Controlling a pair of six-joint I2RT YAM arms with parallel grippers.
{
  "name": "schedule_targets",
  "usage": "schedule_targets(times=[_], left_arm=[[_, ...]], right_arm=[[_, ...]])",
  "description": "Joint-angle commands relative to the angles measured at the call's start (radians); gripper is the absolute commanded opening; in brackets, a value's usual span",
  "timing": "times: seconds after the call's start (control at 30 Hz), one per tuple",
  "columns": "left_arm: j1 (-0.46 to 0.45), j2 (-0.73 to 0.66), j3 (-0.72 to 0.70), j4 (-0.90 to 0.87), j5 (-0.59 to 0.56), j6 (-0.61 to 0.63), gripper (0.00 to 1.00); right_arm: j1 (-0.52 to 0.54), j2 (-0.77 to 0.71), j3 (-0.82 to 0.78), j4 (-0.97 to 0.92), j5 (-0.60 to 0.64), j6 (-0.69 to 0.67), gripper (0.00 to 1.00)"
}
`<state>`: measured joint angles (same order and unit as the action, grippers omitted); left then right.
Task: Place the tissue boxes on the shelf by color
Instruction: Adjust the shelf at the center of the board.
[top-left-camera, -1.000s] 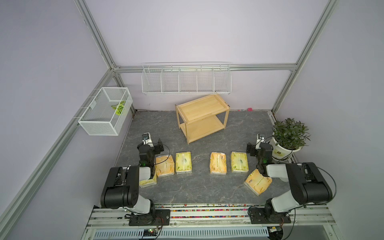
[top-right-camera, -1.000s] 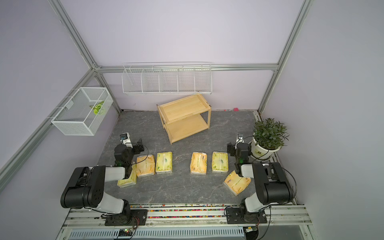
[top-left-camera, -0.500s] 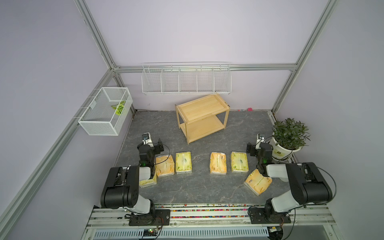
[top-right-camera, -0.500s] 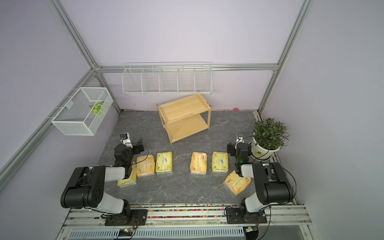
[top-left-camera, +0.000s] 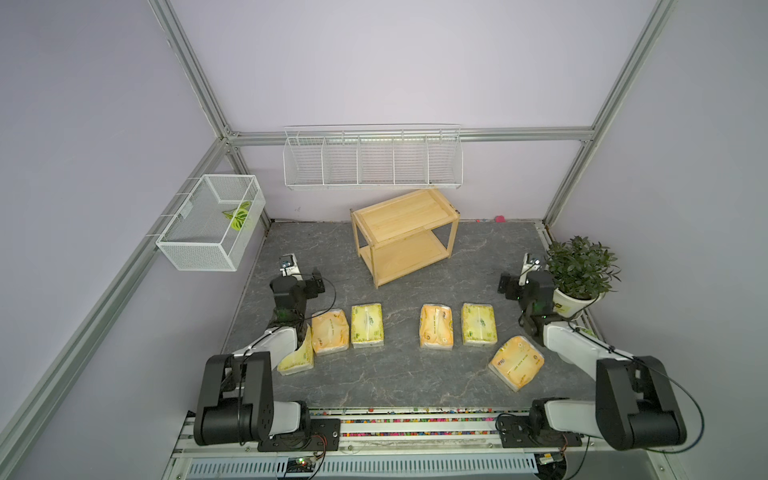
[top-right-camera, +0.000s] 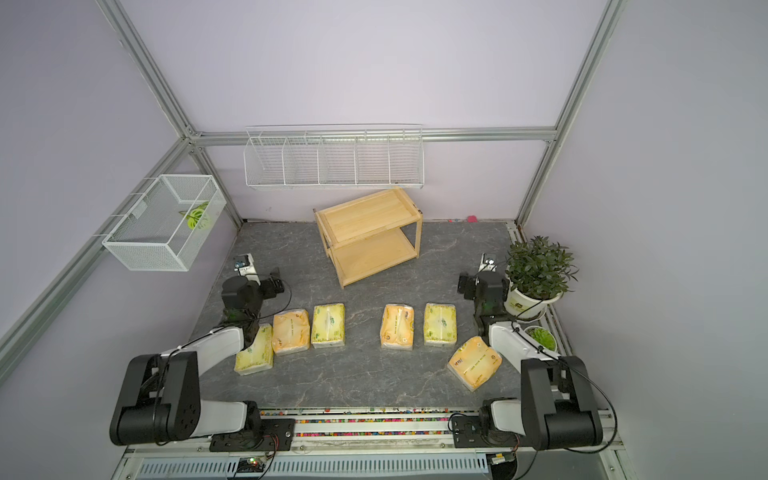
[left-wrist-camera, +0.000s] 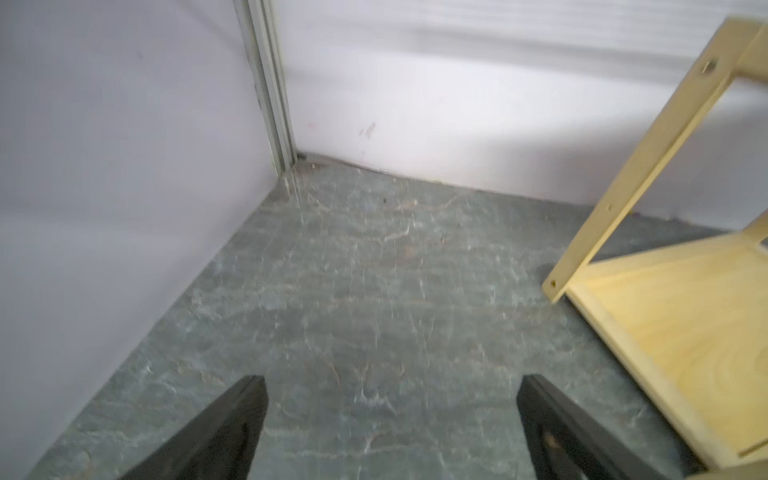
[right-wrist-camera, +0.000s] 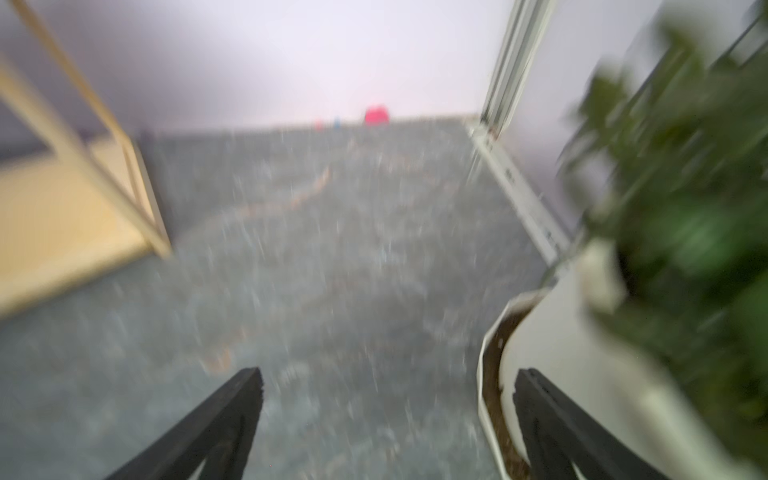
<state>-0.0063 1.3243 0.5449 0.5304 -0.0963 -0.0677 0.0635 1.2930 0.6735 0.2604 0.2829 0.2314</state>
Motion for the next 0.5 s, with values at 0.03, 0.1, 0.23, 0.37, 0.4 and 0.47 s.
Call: schedule_targets(times=[0.03, 0.1, 0.23, 0.37, 0.4, 0.47], left_arm=[[-0.008, -0.113, 0.08, -0.322, 0.034, -0.109, 0.99], [-0.019, -0.153, 0.126, -0.447, 0.056, -0.2, 0.99], [-0.097, -0.193, 0.213, -0.637, 0.109, -0.303, 0.99], [-0.151, -0.18, 0.302, -0.732, 0.191, -0.389, 1.0], [-0.156, -0.176, 0.314, -0.731, 0.223, -0.418, 1.0], [-0.164, -0.17, 0.325, -0.703, 0.261, -0.46, 1.0]], right_arm=[[-0.011, -0.009, 0.216, -0.554, -0.086, 0.356, 0.99], [-0.01, 0.022, 0.27, -0.59, -0.246, 0.393, 0.99], [-0.009, 0.142, 0.382, -0.549, -0.541, 0.558, 0.99], [-0.008, 0.327, 0.576, -0.533, -0.767, 0.69, 0.99], [-0.008, 0.371, 0.625, -0.524, -0.803, 0.722, 0.99], [-0.008, 0.446, 0.705, -0.495, -0.855, 0.775, 0.99]])
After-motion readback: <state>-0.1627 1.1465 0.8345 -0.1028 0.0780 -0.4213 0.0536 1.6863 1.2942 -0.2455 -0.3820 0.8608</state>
